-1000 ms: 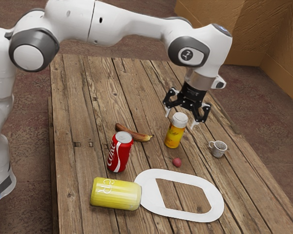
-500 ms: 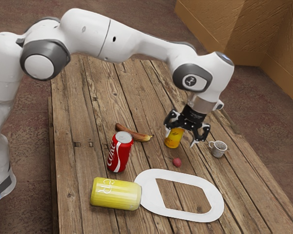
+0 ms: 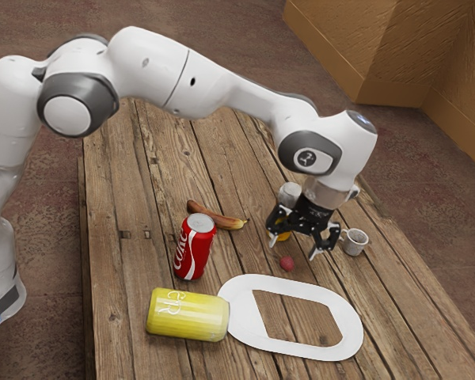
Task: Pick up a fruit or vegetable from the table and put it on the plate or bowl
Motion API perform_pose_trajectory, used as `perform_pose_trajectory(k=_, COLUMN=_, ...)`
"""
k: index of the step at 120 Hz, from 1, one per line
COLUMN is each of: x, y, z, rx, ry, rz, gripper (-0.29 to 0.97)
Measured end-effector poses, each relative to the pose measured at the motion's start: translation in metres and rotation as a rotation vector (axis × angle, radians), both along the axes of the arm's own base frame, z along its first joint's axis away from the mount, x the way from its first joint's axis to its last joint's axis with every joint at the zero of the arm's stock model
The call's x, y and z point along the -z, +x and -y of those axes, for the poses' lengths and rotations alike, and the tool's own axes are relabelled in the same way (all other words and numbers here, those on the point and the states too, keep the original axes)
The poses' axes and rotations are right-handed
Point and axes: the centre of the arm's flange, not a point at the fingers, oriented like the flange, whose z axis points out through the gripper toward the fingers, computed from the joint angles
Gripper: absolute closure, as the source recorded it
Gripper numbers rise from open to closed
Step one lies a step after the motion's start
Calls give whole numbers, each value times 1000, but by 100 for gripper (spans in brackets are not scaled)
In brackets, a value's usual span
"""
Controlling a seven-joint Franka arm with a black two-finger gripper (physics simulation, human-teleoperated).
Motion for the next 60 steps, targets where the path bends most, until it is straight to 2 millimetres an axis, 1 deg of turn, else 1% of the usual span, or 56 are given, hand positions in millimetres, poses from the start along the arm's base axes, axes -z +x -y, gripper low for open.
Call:
perform_pose_trajectory(k=27, x=19, y=5, z=3, rx=-33, ry=2, rz=-9, gripper=0)
perform_pose_trajectory(k=60, x=26, y=7, z=8, rx=-53, ry=1, rz=-5, gripper=0)
